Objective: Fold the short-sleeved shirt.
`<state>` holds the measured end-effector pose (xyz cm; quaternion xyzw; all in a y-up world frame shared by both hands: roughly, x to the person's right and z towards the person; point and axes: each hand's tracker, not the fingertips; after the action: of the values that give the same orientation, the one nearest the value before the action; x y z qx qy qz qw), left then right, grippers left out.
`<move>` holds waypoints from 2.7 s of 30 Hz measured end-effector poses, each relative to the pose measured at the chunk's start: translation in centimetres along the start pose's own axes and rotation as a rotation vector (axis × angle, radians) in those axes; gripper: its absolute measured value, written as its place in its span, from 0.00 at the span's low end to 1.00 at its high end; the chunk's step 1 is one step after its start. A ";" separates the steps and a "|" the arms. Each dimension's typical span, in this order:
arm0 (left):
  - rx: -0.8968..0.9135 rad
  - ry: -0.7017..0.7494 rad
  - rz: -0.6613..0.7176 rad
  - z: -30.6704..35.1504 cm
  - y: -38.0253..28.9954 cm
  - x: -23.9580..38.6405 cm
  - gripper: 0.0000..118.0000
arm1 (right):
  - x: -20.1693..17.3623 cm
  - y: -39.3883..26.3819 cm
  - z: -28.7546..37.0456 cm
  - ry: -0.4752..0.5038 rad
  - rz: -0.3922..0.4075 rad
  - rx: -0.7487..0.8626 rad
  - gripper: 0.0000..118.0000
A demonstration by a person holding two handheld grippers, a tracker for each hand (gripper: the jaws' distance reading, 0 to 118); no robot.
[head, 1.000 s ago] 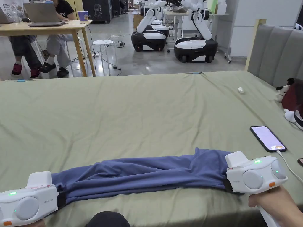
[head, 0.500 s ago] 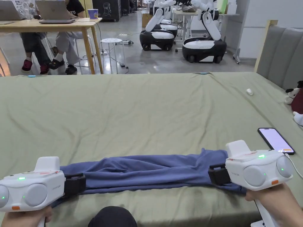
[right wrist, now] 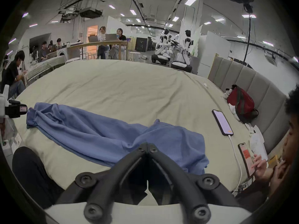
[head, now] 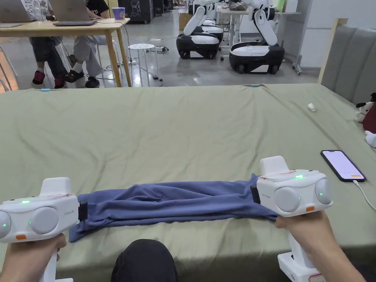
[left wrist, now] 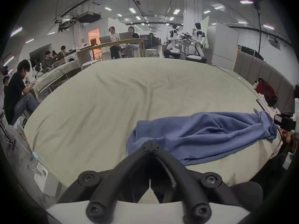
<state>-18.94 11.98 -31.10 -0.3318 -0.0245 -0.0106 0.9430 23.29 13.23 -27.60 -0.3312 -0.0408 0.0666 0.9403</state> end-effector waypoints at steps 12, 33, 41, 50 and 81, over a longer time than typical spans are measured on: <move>-0.047 -0.311 0.267 -3.8 -0.2 -6.7 0.92 | -1.8 0.1 0.1 0.056 0.022 0.005 0.00; -0.069 -0.458 0.237 -8.2 -0.8 -4.1 0.07 | -3.1 -0.9 -1.7 0.075 0.013 -0.057 0.00; -0.017 -0.293 0.255 -7.1 0.1 -11.2 0.06 | -2.8 -0.6 -1.9 0.071 0.009 -0.044 0.00; -0.013 -0.201 0.272 -5.4 0.5 -13.7 0.06 | -3.6 -0.7 -2.4 0.090 0.024 -0.040 0.00; -0.017 -0.686 0.109 -5.8 3.9 4.4 0.94 | -2.3 -1.5 -2.5 0.118 -0.005 -0.042 0.00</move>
<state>-14.22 11.37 -37.84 -0.3248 -0.3221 0.1516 0.8762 21.44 10.16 -28.73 -0.3542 0.0126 0.0437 0.9341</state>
